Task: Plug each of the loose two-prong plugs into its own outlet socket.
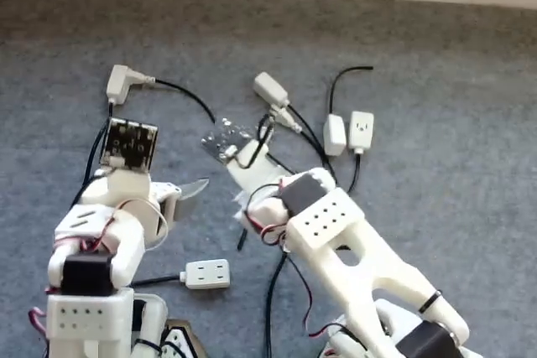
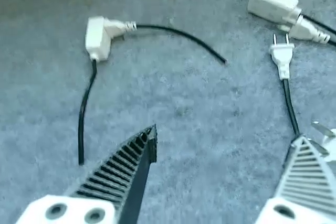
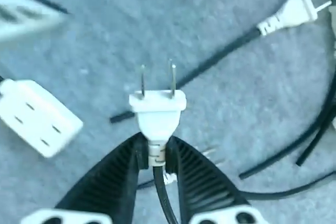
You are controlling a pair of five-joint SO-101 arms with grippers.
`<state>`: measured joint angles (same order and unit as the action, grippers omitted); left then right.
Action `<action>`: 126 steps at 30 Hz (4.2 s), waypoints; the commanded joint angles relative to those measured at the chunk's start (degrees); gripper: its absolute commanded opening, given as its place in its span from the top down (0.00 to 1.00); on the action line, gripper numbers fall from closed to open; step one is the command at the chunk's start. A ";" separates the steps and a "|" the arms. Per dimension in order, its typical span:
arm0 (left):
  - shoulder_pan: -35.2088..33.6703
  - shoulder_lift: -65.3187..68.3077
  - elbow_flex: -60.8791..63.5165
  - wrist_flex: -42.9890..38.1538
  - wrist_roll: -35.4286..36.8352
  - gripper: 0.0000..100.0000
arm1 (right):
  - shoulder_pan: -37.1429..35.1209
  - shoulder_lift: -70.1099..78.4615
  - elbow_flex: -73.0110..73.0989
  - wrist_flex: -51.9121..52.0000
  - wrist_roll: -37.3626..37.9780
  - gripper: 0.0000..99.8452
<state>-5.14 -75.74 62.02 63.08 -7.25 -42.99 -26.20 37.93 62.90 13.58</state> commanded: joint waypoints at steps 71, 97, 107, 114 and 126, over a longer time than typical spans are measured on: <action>5.49 1.45 10.68 -16.44 1.76 0.63 | -8.57 -0.57 -25.89 20.09 -0.62 0.99; -2.77 1.63 10.51 -15.12 -1.32 0.63 | -4.44 -0.04 -25.71 21.85 -0.09 0.99; -11.91 14.55 -17.36 3.08 -1.23 0.63 | -2.42 5.93 -22.99 23.78 -2.81 0.99; -17.71 42.15 -42.68 12.48 -2.99 0.63 | -4.97 15.87 -25.36 27.30 -24.18 0.99; -35.30 87.96 -88.04 23.03 -9.32 0.63 | -6.73 16.04 -37.49 34.33 -37.89 0.99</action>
<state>-36.70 3.30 -13.58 84.18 -15.78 -49.05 -9.85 3.65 96.04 -23.52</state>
